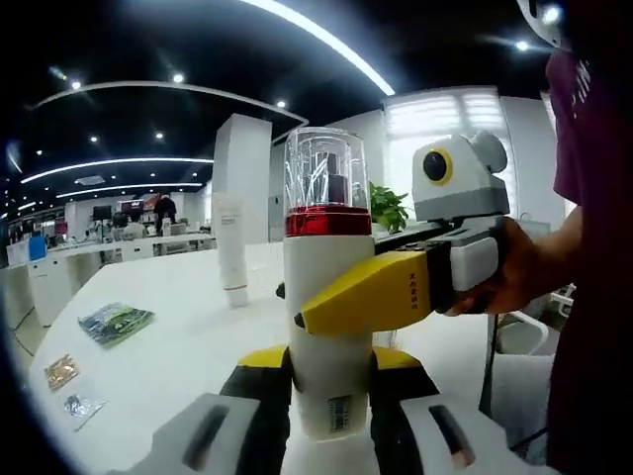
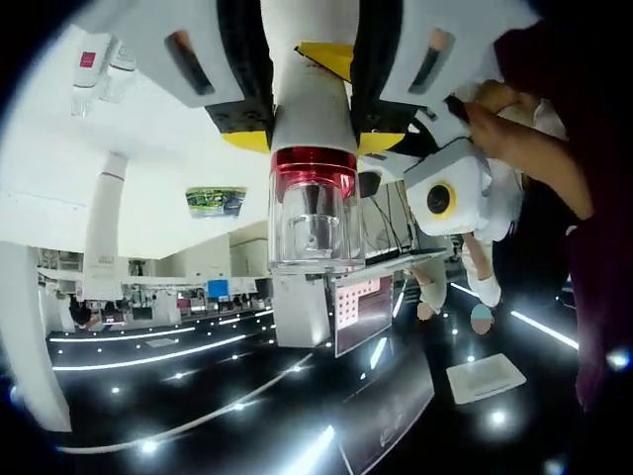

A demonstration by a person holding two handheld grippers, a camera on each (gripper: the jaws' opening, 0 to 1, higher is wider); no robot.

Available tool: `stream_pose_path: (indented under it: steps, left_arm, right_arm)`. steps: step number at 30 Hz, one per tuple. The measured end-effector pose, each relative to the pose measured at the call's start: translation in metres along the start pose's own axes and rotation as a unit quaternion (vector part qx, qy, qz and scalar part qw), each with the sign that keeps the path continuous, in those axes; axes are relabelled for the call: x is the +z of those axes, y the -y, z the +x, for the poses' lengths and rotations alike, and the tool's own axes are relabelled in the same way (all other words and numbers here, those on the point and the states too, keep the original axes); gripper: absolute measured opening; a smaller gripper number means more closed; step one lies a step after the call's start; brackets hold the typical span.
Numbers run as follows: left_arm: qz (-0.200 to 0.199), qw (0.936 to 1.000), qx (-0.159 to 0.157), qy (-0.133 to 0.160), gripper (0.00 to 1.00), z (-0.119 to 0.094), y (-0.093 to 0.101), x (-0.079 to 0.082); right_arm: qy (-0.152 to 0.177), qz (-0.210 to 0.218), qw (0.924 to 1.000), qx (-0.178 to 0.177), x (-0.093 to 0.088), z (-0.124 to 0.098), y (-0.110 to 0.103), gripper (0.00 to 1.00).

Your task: Arrange the skincare products in the storage area until every visible bottle or jar stands upright without overlapping.

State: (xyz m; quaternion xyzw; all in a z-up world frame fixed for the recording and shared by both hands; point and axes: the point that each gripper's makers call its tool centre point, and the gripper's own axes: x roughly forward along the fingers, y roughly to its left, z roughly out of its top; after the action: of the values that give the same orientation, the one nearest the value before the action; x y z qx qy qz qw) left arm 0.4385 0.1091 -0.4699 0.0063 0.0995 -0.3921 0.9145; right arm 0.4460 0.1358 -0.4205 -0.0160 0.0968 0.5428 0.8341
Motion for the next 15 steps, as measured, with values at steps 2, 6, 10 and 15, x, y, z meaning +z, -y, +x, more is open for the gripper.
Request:
stream_pose_path:
  steps: [2, 6, 10, 15]
  left_arm:
    - [-0.002, 1.0, -0.009, -0.003, 0.29, -0.001, 0.001, -0.005]
    - [-0.018, 0.9995, -0.019, 0.016, 0.29, 0.002, 0.004, -0.009]
    - [-0.016, 0.9993, -0.023, 0.024, 0.29, 0.0, 0.003, -0.011]
    - [-0.01, 0.9982, -0.05, 0.033, 0.29, -0.005, 0.004, -0.012]
  right_arm:
    - [-0.008, 0.001, 1.0, 0.005, -0.004, 0.0, -0.002, 0.28]
    - [-0.012, -0.005, 0.9998, 0.014, -0.008, -0.001, -0.006, 0.28]
    - [-0.01, -0.023, 0.9994, 0.024, -0.006, 0.001, -0.01, 0.28]
    - [0.004, -0.007, 0.998, 0.063, -0.005, 0.0, -0.019, 0.31]
